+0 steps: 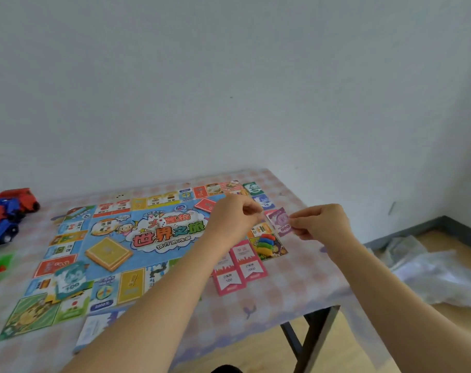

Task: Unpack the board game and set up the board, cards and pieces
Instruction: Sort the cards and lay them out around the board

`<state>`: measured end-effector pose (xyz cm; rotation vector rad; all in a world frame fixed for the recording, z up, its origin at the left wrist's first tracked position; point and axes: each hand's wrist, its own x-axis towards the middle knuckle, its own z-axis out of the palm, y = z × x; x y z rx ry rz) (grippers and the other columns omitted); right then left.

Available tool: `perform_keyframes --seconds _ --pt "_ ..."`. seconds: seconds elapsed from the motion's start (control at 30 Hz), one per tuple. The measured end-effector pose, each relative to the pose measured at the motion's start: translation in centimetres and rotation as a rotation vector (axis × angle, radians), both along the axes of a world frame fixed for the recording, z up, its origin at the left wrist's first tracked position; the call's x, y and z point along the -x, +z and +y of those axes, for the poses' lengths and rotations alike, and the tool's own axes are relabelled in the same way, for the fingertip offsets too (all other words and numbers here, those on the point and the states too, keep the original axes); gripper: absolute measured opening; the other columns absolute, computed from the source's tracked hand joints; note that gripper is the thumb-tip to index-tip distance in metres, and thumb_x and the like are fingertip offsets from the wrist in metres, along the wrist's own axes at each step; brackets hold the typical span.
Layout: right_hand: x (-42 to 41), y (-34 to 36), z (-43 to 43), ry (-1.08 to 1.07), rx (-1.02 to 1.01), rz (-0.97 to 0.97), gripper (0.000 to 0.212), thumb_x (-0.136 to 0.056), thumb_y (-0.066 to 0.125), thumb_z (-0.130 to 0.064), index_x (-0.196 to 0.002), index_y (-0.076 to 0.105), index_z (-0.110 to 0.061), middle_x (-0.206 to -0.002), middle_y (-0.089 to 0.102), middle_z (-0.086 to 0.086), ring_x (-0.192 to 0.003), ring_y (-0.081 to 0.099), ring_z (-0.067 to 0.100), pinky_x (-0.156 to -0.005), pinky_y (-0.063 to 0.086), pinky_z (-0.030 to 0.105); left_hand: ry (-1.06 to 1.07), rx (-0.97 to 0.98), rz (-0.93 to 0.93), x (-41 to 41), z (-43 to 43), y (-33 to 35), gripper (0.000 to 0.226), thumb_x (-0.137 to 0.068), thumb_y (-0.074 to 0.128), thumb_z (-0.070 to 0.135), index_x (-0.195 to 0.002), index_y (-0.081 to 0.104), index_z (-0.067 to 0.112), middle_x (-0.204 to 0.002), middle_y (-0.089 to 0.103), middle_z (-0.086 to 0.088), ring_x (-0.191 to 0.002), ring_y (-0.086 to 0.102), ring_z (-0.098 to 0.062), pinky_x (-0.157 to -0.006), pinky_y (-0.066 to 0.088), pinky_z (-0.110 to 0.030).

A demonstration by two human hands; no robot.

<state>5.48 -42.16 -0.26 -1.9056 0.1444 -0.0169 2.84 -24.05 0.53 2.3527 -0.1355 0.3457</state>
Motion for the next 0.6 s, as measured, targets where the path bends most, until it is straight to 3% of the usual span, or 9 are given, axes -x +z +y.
perform_keyframes --seconds 0.1,0.27,0.4,0.6 --pt "-0.1 -0.2 -1.7 0.005 0.060 0.065 0.010 -0.070 0.080 -0.007 -0.063 0.074 -0.012 -0.061 0.071 0.011 -0.056 0.066 0.022 -0.069 0.059 0.039 -0.022 -0.091 0.003 -0.2 -1.2 -0.5 0.018 -0.087 0.066 0.021 -0.104 0.072 0.020 -0.100 0.070 0.004 -0.087 0.061 -0.006 -0.079 0.050 -0.023" --pt "0.2 -0.3 -2.7 0.034 0.099 0.092 0.006 -0.069 0.076 0.002 -0.067 0.074 -0.003 -0.058 0.068 0.016 -0.043 0.057 0.020 -0.050 0.053 0.025 -0.024 -0.186 0.019 -0.1 -2.4 -0.7 0.020 -0.089 0.061 0.023 -0.107 0.071 0.023 -0.114 0.067 0.002 -0.094 0.062 -0.011 -0.080 0.048 -0.024" --pt "-0.1 -0.8 -2.4 0.063 0.162 0.107 0.007 -0.067 0.077 0.001 -0.068 0.075 -0.006 -0.059 0.070 0.012 -0.050 0.063 0.018 -0.054 0.055 0.027 -0.062 -0.285 0.052 0.0 -2.7 -0.9 0.021 -0.091 0.059 0.024 -0.107 0.072 0.025 -0.119 0.065 0.003 -0.104 0.059 -0.011 -0.087 0.048 -0.027" --pt "-0.4 -1.3 -2.3 0.066 0.198 0.110 0.004 -0.065 0.074 0.001 -0.067 0.075 -0.003 -0.060 0.070 0.015 -0.056 0.067 0.025 -0.068 0.061 0.039 -0.122 -0.444 0.089 -0.1 -3.2 -1.7 0.024 -0.090 0.059 0.029 -0.112 0.069 0.029 -0.121 0.055 0.002 -0.114 0.049 -0.016 -0.092 0.046 -0.034"
